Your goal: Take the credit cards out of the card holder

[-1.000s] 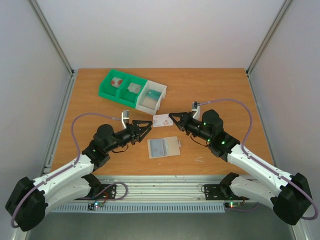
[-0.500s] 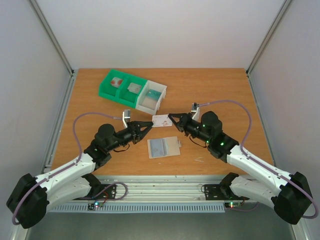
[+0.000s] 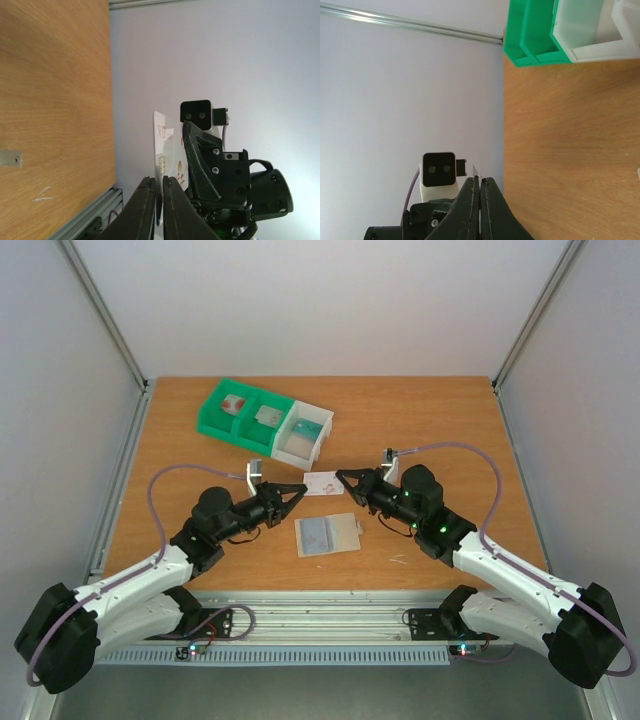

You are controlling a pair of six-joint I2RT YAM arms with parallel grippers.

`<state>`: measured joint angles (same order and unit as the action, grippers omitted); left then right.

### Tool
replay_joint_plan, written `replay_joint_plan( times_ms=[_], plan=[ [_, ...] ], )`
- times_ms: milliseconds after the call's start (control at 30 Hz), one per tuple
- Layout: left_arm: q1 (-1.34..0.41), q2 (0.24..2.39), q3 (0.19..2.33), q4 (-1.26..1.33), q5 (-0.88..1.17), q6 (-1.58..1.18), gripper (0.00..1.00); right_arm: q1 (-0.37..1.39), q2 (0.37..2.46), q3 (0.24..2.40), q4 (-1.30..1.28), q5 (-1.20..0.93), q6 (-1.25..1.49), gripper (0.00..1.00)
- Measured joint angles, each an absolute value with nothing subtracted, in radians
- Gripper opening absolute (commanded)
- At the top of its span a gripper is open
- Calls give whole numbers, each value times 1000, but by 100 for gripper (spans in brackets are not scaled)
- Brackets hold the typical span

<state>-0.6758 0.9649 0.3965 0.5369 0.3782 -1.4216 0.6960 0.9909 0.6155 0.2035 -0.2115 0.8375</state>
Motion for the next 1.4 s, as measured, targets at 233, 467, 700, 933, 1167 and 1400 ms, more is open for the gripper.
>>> replay_joint_plan(
  times_ms=[233,467,700,933,1167,1400],
  plan=[
    [-676,968,397,553,381,-1413,0,697,979,596,211,-209,833,12],
    [-673,955,399,515,388,-1350,0,701,860,567,94,-215,747,41],
    [-583,935,505,281,486,-1195,0,702,692,614,-147,-220,558,84],
    [-435,950,724,-73,606,-972,0,702,684,784,-392,-257,355,98],
    [-335,1105,952,-356,671,-716,0,702,652,794,-512,-288,258,99],
    [-263,1258,1041,-503,671,-566,0,702,670,813,-624,-292,191,98]
  ],
)
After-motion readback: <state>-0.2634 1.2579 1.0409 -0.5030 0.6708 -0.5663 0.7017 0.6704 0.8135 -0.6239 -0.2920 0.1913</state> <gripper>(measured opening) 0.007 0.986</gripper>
